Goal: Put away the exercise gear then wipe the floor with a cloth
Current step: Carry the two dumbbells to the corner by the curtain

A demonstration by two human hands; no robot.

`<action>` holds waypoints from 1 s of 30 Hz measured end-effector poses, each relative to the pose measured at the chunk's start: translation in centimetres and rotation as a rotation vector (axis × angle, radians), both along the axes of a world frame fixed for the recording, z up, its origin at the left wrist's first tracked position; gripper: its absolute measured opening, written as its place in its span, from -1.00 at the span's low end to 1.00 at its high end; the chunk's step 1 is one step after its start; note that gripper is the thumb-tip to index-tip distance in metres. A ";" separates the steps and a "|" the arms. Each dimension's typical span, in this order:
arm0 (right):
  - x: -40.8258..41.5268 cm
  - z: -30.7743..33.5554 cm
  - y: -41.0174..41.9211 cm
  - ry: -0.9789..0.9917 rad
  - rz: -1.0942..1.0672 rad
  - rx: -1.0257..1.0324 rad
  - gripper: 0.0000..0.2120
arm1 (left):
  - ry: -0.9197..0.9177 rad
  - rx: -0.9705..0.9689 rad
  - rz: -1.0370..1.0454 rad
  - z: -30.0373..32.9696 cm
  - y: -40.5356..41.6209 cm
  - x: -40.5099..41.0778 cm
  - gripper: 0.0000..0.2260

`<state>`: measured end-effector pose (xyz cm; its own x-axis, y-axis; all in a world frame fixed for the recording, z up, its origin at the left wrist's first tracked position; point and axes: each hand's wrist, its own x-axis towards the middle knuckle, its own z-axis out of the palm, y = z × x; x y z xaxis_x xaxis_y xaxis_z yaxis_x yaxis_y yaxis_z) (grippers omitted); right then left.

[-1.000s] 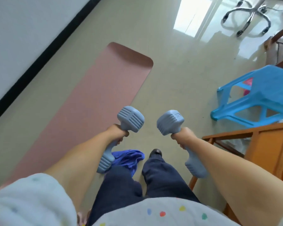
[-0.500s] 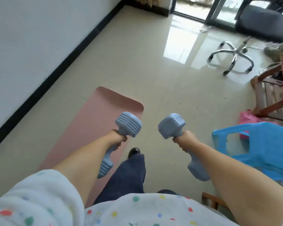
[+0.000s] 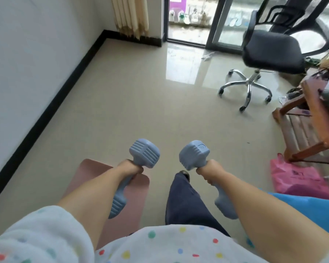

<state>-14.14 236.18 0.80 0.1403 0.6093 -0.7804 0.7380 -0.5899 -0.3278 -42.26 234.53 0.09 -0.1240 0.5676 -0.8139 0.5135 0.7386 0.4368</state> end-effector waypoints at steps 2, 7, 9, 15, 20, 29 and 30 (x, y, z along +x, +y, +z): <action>0.8 -0.3 5.5 -0.013 0.021 -0.010 -0.93 | 0.007 -0.023 -0.002 -0.3 5.2 1.0 -0.91; 1.9 0.9 18.9 -0.044 0.023 -0.028 -0.92 | -0.068 -0.041 0.080 1.0 17.1 2.6 -0.98; 1.6 0.8 24.4 -0.047 0.024 -0.022 -0.92 | -0.098 -0.034 0.091 1.3 22.2 2.2 -0.97; -2.3 -0.8 40.0 0.005 0.027 -0.022 -0.93 | -0.097 -0.028 0.080 0.4 37.8 -2.1 -0.92; -8.3 -0.3 52.6 0.024 0.027 -0.019 -0.94 | -0.065 -0.041 0.057 1.6 51.3 -7.5 -0.98; -16.6 1.0 74.1 0.073 0.014 -0.008 -0.91 | -0.027 -0.011 0.002 3.6 74.1 -14.5 -0.97; -17.1 0.7 77.0 0.074 0.013 -0.008 -0.92 | -0.022 -0.010 0.004 3.2 76.7 -15.2 -0.97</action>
